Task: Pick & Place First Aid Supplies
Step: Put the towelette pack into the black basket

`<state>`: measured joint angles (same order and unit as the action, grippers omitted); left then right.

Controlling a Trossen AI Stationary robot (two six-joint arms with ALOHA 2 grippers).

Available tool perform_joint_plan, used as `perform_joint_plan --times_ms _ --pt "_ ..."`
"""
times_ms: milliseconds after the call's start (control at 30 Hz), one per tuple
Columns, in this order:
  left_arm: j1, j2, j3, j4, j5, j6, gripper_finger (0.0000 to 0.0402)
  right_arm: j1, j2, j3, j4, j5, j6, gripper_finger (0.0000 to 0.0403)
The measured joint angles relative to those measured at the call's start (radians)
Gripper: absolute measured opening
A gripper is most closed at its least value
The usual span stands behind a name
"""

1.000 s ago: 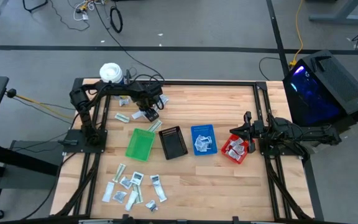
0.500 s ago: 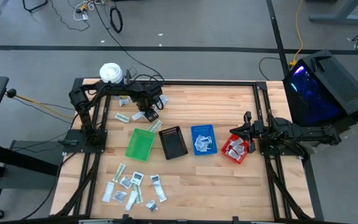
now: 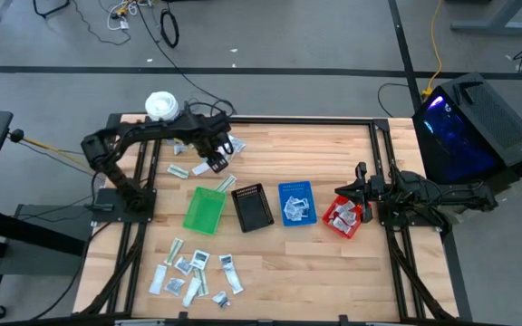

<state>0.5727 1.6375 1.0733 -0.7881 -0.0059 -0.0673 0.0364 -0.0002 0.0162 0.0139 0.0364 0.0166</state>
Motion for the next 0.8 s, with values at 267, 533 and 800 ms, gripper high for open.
perform_joint_plan --times_ms 267,533,800 --pt "-0.054 -0.131 0.000 -0.020 0.000 -0.045 0.0179 0.000 0.000 0.000 0.000 0.000 0.000 0.0023" --pt "-0.152 -0.172 0.015 -0.034 0.000 -0.080 0.0179 0.000 0.000 0.000 0.000 0.000 0.000 0.0023" --pt "-0.237 -0.171 0.108 -0.032 0.000 -0.078 0.0179 0.000 0.000 0.000 0.000 0.000 0.000 0.0023"
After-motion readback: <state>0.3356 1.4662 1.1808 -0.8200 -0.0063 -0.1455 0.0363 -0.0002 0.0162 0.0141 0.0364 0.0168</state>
